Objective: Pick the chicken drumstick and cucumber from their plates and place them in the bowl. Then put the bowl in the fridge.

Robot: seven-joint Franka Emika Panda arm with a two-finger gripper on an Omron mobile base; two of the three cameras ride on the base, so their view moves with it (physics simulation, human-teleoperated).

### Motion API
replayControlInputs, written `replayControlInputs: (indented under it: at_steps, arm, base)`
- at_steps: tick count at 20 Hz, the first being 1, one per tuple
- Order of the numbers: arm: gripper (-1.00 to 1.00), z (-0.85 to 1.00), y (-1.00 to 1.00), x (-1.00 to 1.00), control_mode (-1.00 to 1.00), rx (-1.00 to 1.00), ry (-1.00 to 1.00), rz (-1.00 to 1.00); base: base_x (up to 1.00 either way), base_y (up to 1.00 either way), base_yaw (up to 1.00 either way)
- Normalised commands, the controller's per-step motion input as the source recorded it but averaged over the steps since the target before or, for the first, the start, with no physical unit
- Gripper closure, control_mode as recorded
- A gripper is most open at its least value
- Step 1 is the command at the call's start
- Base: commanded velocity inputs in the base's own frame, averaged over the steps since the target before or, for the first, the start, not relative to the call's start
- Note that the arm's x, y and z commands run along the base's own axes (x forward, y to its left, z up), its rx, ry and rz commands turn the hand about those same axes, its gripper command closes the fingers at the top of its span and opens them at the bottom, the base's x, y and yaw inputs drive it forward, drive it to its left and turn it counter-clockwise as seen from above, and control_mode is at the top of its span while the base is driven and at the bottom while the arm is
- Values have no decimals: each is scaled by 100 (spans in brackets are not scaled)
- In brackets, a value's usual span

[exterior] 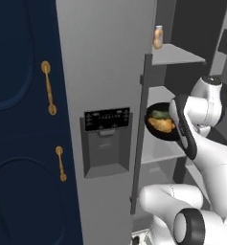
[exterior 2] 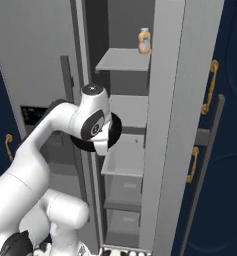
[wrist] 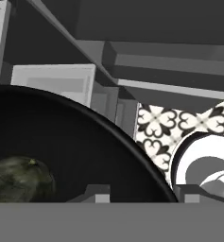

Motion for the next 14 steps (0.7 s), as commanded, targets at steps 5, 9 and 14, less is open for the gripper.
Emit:
replayControlInputs:
  at_steps: [5, 9, 14]
  arm:
    - [100, 0, 0, 0, 100, 0, 0, 0]
    - [100, 0, 0, 0, 100, 0, 0, 0]
    - [100, -6, 0, -29, -100, -7, 0, -1]
  base:
    - [21, -19, -2]
    - [0, 0, 0]
    - [-2, 0, 0]
